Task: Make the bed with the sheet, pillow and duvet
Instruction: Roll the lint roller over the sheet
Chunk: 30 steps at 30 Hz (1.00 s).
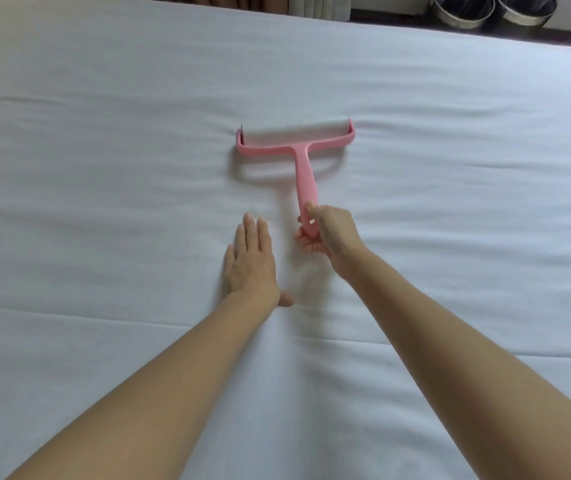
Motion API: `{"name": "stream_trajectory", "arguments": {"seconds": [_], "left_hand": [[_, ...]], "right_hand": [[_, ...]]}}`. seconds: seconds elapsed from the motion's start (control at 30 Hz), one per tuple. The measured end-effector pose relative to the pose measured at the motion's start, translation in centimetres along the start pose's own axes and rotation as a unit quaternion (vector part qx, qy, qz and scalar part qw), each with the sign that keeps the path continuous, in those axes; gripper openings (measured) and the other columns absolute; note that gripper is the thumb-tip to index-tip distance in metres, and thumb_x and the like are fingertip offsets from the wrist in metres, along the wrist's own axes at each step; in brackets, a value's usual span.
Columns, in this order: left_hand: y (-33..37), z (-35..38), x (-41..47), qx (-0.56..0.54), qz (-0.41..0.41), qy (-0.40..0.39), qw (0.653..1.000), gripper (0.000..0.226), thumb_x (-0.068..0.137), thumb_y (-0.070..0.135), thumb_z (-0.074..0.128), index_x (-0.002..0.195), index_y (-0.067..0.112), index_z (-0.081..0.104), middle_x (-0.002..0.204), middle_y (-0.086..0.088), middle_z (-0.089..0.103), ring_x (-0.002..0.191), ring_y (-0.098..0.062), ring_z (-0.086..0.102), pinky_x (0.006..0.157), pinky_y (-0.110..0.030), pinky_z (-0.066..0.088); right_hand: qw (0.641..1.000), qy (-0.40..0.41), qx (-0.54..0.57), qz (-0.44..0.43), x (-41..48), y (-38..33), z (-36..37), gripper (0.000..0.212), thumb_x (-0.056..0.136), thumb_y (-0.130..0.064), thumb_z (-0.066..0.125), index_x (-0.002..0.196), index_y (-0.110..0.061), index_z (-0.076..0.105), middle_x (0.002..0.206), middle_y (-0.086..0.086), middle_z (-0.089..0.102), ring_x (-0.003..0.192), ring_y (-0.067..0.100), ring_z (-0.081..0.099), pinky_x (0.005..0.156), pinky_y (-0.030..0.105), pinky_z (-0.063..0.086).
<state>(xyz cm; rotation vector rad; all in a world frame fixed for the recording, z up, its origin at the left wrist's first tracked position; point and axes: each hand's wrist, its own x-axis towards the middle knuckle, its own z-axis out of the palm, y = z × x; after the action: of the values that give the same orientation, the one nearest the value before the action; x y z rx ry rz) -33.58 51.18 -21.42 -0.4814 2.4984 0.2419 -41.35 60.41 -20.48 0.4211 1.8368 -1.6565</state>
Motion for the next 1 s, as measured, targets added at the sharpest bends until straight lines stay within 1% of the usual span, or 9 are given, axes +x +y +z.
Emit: {"name": "stream_trajectory", "arguments": {"seconds": [0.1, 0.17, 0.23, 0.3, 0.47, 0.67, 0.77, 0.87, 1.0], "left_hand": [[-0.1, -0.1, -0.3, -0.002, 0.012, 0.005, 1.000, 0.129, 0.070, 0.049, 0.074, 0.145, 0.007, -0.022, 0.154, -0.010, -0.027, 0.145, -0.023, -0.019, 0.119, -0.034, 0.002], [0.1, 0.0, -0.6, -0.001, 0.014, 0.020, 1.000, 0.125, 0.072, 0.048, 0.073, 0.147, 0.005, -0.018, 0.156, -0.012, -0.019, 0.146, -0.026, -0.013, 0.119, -0.034, 0.004], [0.2, 0.3, -1.1, -0.011, 0.023, 0.032, 0.999, 0.116, 0.077, 0.045, 0.070, 0.148, 0.003, -0.012, 0.157, -0.015, -0.009, 0.146, -0.029, -0.006, 0.119, -0.035, 0.006], [0.1, 0.9, -1.9, -0.037, 0.039, 0.042, 0.998, 0.105, 0.082, 0.041, 0.065, 0.148, 0.004, -0.007, 0.157, -0.015, -0.005, 0.146, -0.030, -0.004, 0.119, -0.034, 0.006], [-0.6, 1.8, -2.7, -0.068, 0.061, 0.043, 0.995, 0.095, 0.089, 0.036, 0.059, 0.149, 0.009, -0.010, 0.156, -0.011, -0.019, 0.146, -0.024, -0.013, 0.119, -0.030, 0.001], [-0.4, 1.9, -2.9, -0.067, 0.046, 0.040, 0.996, 0.091, 0.091, 0.032, 0.056, 0.149, 0.011, -0.010, 0.156, -0.010, -0.020, 0.146, -0.024, -0.013, 0.120, -0.031, 0.002], [-0.7, 2.3, -3.3, -0.068, 0.056, 0.035, 0.995, 0.084, 0.094, 0.032, 0.051, 0.150, 0.014, -0.009, 0.156, -0.009, -0.020, 0.146, -0.025, -0.013, 0.119, -0.031, 0.001], [-1.3, 3.4, -4.5, -0.041, 0.080, 0.030, 0.995, 0.070, 0.100, 0.031, 0.038, 0.150, 0.017, -0.009, 0.156, -0.009, -0.022, 0.146, -0.025, -0.014, 0.118, -0.033, -0.003], [-1.4, 5.4, -7.3, -0.038, 0.084, 0.023, 0.996, 0.061, 0.102, 0.028, 0.028, 0.150, 0.016, -0.008, 0.156, -0.007, -0.021, 0.146, -0.023, -0.015, 0.118, -0.036, -0.004]], "right_hand": [[0.999, -0.022, -0.024, -0.002, -3.7, 3.8, -1.7, 0.027, 0.095, -0.018, 0.046, 0.074, -0.008, 0.058, 0.060, 0.009, 0.057, 0.051, 0.018, 0.051, 0.053, 0.027, 0.043], [0.999, -0.028, -0.026, 0.002, -6.2, 5.6, -2.9, 0.028, 0.096, -0.019, 0.047, 0.074, -0.007, 0.059, 0.059, 0.009, 0.057, 0.049, 0.017, 0.051, 0.052, 0.027, 0.043], [0.999, -0.030, -0.021, 0.009, -8.2, 6.7, -3.6, 0.029, 0.097, -0.019, 0.047, 0.074, -0.005, 0.058, 0.058, 0.010, 0.057, 0.048, 0.016, 0.050, 0.051, 0.026, 0.042], [1.000, -0.020, -0.009, 0.015, -9.4, 7.3, -3.7, 0.031, 0.097, -0.020, 0.047, 0.072, -0.004, 0.058, 0.056, 0.010, 0.056, 0.047, 0.017, 0.049, 0.049, 0.024, 0.042], [0.999, 0.028, -0.029, -0.020, -6.3, 4.7, -1.6, 0.034, 0.094, -0.021, 0.048, 0.065, -0.006, 0.057, 0.051, 0.009, 0.055, 0.047, 0.022, 0.047, 0.051, 0.029, 0.041], [0.997, 0.056, -0.049, -0.013, -0.7, -0.4, 0.7, 0.031, 0.093, -0.023, 0.043, 0.070, -0.006, 0.056, 0.058, 0.010, 0.057, 0.049, 0.020, 0.051, 0.052, 0.025, 0.045], [0.993, 0.052, -0.102, -0.018, -1.5, 1.2, 0.3, 0.033, 0.093, -0.025, 0.041, 0.069, -0.008, 0.056, 0.057, 0.008, 0.058, 0.051, 0.021, 0.053, 0.059, 0.031, 0.046], [0.989, 0.044, -0.139, -0.029, -4.0, 4.9, -1.1, 0.038, 0.095, -0.028, 0.039, 0.065, -0.011, 0.055, 0.055, 0.006, 0.057, 0.053, 0.025, 0.055, 0.066, 0.039, 0.049], [0.982, 0.063, -0.169, -0.051, -7.9, 8.9, -2.1, 0.042, 0.097, -0.029, 0.037, 0.062, -0.011, 0.052, 0.054, 0.006, 0.057, 0.055, 0.026, 0.057, 0.068, 0.040, 0.051]]}}
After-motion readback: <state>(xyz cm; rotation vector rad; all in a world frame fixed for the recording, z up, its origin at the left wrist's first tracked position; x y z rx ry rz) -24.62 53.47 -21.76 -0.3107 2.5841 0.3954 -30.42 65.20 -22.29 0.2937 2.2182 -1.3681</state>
